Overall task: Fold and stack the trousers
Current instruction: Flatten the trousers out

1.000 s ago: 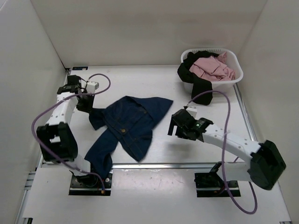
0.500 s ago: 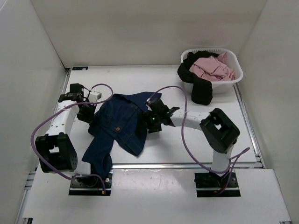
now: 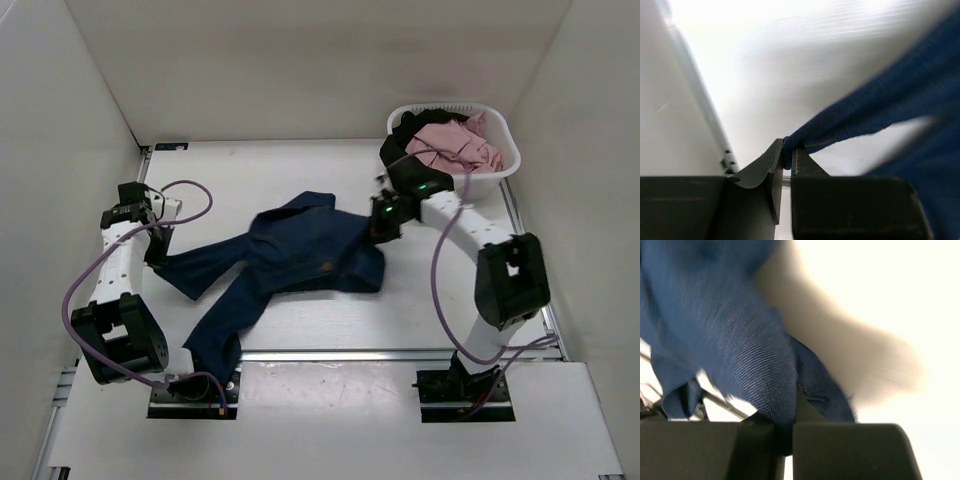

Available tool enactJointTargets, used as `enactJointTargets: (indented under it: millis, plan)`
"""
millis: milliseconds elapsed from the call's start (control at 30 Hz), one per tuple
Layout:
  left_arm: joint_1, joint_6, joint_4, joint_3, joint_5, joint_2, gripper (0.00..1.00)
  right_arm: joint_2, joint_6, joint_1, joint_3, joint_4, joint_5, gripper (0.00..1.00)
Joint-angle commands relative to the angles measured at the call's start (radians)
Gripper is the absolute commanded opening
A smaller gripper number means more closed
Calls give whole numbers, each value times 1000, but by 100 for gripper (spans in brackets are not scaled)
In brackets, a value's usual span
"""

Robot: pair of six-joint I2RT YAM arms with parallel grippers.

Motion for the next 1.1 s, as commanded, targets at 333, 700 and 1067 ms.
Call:
enactJointTargets:
  millis: [333, 700, 1067]
  plan:
    - [20, 91, 97, -29, -299, -45, 14, -7, -330, -422, 256, -694, 448, 15]
    - [262, 266, 243, 162, -370, 11, 14, -62, -345, -455, 374, -777, 755, 0]
    - [360, 378, 210, 148, -326, -48, 14, -194, -327, -455, 715, -848, 757, 0]
